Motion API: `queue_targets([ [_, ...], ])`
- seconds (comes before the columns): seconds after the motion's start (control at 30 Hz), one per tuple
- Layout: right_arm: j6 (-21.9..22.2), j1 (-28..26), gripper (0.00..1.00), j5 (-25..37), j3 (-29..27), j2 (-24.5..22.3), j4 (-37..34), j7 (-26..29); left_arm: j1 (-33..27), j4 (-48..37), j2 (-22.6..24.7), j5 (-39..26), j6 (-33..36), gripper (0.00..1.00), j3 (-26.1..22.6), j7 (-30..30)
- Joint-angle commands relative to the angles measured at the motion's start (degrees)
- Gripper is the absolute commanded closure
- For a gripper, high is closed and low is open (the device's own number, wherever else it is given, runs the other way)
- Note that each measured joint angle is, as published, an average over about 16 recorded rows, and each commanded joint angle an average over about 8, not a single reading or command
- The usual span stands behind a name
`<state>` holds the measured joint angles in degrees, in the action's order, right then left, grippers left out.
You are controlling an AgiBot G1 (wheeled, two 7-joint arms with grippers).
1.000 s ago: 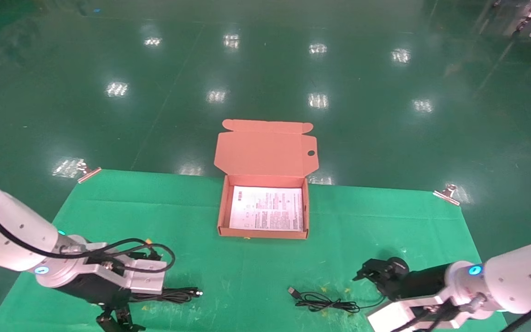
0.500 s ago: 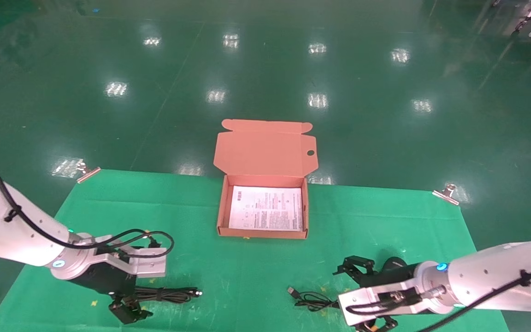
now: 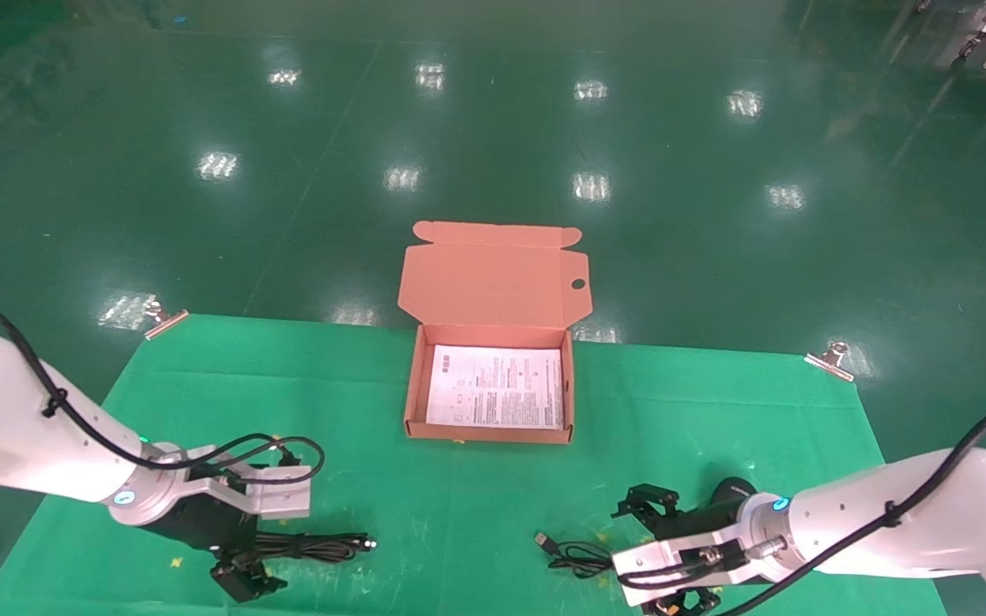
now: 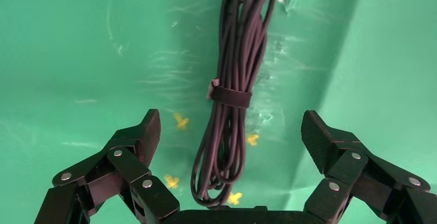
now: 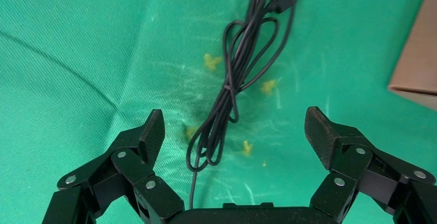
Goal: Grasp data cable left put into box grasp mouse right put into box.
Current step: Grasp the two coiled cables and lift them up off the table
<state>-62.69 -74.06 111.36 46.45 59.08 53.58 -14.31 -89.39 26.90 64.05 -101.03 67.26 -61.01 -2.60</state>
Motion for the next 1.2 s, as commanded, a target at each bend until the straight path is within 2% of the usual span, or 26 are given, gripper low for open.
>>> queue_targets([
  [0.03, 0.71, 0.06, 0.00, 0.57, 0.31, 0.67, -1.32, -0.80, 0.11, -1.58, 0.57, 0.11, -0.58, 0.00, 0.07, 0.90],
  [0.07, 1.14, 0.09, 0.00, 0.72, 0.36, 0.92, -1.86, -1.15, 0.10, -2.30, 0.83, 0.19, -0.81, 0.06, 0.13, 1.32],
  [0.1, 1.60, 0.13, 0.04, 0.83, 0.38, 1.14, -2.38, -1.49, 0.07, -3.02, 1.08, 0.27, -1.02, 0.18, 0.18, 1.74],
  [0.3, 4.33, 0.41, 0.78, 1.11, 0.13, 2.05, -4.92, -2.74, -0.17, -6.88, 2.45, 0.78, -1.98, 0.93, 0.53, 3.87],
  [0.33, 4.65, 0.45, 0.91, 1.09, 0.06, 2.14, -5.25, -2.79, -0.20, -7.38, 2.62, 0.88, -2.09, 1.00, 0.60, 4.11],
  [0.37, 4.89, 0.46, 0.99, 1.07, 0.00, 2.20, -5.51, -2.81, -0.21, -7.81, 2.76, 0.97, -2.18, 1.00, 0.66, 4.29],
  [0.4, 5.04, 0.47, 1.00, 1.04, -0.04, 2.25, -5.72, -2.82, -0.22, -8.15, 2.87, 1.06, -2.26, 1.00, 0.72, 4.42],
  [1.2, 4.85, 0.45, 1.00, 0.90, -0.12, 2.14, -5.40, -2.82, -0.25, -7.68, 2.69, 1.06, -2.17, 1.00, 0.72, 4.24],
])
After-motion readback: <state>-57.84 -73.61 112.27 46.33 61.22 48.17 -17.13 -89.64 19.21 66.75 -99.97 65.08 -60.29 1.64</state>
